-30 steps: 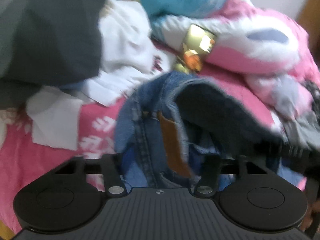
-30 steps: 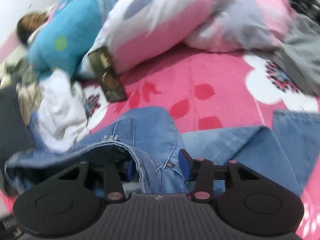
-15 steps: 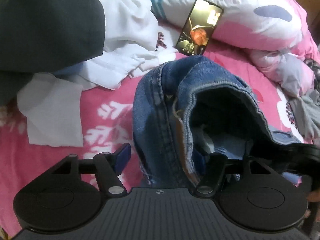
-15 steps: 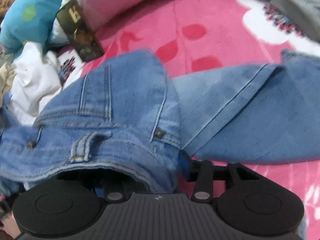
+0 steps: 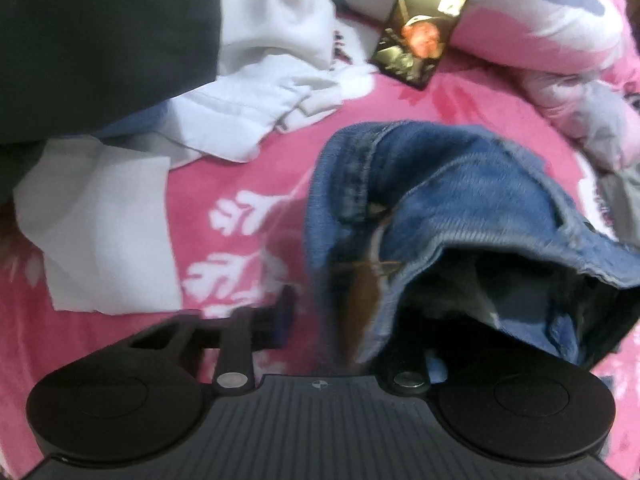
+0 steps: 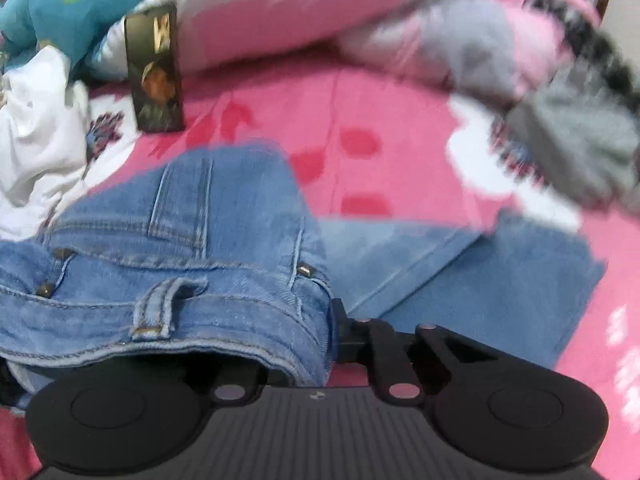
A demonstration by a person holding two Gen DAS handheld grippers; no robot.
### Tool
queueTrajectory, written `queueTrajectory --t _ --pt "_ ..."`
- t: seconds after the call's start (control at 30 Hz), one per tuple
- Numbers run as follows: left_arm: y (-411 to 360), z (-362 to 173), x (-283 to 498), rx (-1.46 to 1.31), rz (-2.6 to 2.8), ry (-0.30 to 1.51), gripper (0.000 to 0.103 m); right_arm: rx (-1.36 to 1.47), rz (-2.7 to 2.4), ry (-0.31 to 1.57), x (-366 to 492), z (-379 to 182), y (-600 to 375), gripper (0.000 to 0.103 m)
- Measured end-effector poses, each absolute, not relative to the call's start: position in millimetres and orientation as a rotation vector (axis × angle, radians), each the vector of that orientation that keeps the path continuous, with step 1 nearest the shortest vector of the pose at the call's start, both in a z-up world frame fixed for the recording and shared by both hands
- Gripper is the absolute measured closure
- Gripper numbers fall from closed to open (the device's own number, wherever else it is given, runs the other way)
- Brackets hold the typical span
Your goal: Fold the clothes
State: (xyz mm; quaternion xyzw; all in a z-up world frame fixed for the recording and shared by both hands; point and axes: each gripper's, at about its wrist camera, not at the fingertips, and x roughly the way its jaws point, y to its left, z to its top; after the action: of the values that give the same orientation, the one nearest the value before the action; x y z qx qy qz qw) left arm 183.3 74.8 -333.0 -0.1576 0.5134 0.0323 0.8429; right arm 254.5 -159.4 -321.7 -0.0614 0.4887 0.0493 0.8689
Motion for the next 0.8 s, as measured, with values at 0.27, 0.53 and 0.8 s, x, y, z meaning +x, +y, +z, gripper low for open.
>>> queueTrajectory --t 0.27,0.53,0.8 --pt "19 -280 139 -0.421 -0.094 1.003 0.095 -0.225 0.1 0.788 266 -263 -196 0.096" --pt "-149 -205 82 -0.517 -0.593 0.906 0.095 -0.276 0.077 0.615 264 -166 -339 0.097" --pt "-296 -111 74 -0.722 -1.059 0.7 0.095 -0.515 -0.091 0.369 229 20 -487 0.096"
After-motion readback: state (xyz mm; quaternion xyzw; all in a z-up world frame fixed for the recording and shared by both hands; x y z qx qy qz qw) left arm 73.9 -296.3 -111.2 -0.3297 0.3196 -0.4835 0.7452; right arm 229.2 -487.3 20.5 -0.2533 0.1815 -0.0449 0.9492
